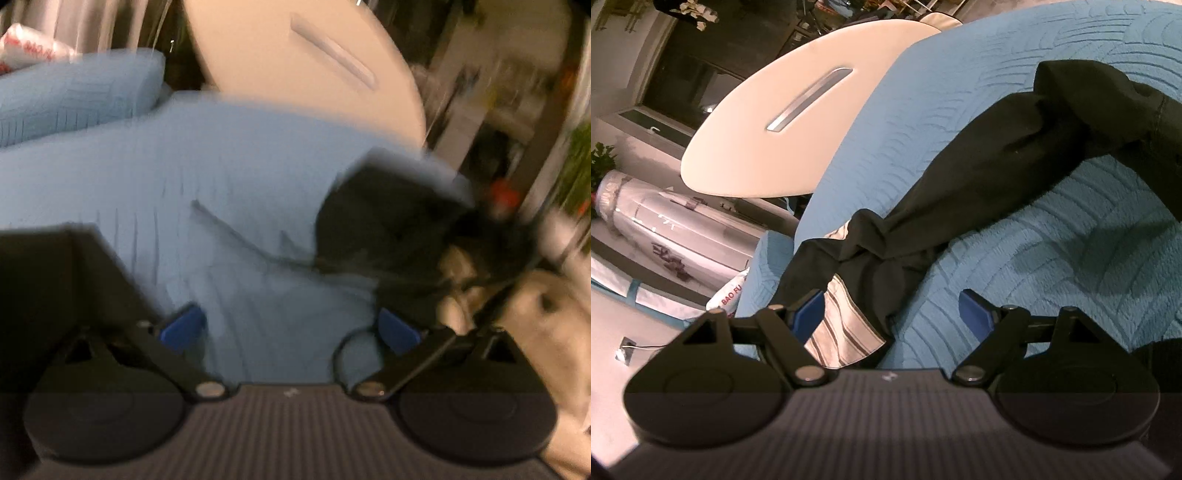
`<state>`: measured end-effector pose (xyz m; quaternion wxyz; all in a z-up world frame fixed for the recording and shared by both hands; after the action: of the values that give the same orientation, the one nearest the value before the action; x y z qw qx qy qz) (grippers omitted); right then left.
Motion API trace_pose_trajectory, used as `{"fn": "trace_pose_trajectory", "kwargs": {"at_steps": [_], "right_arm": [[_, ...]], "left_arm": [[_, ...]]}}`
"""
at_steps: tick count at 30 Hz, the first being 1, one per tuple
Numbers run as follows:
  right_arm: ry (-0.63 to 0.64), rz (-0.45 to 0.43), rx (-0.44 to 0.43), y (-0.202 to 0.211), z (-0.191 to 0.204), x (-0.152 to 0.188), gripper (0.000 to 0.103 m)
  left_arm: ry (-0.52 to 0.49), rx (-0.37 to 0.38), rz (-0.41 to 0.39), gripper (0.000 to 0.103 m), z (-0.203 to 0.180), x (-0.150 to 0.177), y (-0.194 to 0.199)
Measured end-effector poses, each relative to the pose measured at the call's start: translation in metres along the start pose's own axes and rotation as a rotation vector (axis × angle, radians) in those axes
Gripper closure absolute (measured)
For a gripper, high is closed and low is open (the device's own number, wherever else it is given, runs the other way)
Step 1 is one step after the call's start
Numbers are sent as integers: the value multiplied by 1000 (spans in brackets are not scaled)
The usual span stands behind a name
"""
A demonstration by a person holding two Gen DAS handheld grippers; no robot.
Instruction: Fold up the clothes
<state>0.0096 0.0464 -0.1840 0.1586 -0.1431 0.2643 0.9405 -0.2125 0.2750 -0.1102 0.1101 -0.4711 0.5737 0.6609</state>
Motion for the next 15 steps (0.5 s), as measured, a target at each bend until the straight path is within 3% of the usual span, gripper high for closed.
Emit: {"fn": "trace_pose_trajectory", "kwargs": {"at_steps": [3, 15], "right_arm": [[4, 0, 14, -1, 1, 0, 20], [-2, 11, 22, -3, -1, 0, 20]], "left_arm": [[-57, -29, 9, 0, -11, 3, 1], [-35, -9, 1, 0, 14, 6, -21]]}}
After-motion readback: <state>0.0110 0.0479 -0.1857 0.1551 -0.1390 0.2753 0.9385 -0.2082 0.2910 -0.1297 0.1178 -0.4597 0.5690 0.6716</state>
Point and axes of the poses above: each gripper's, at about its wrist camera, not at the fingertips, and y roughly against the way its jaws point, z to its left, x to its underside, the point moved 1 cm from there along -y, roughly the way its jaws point, and after that the axes turned 1 degree about z, right-handed, at the moved point
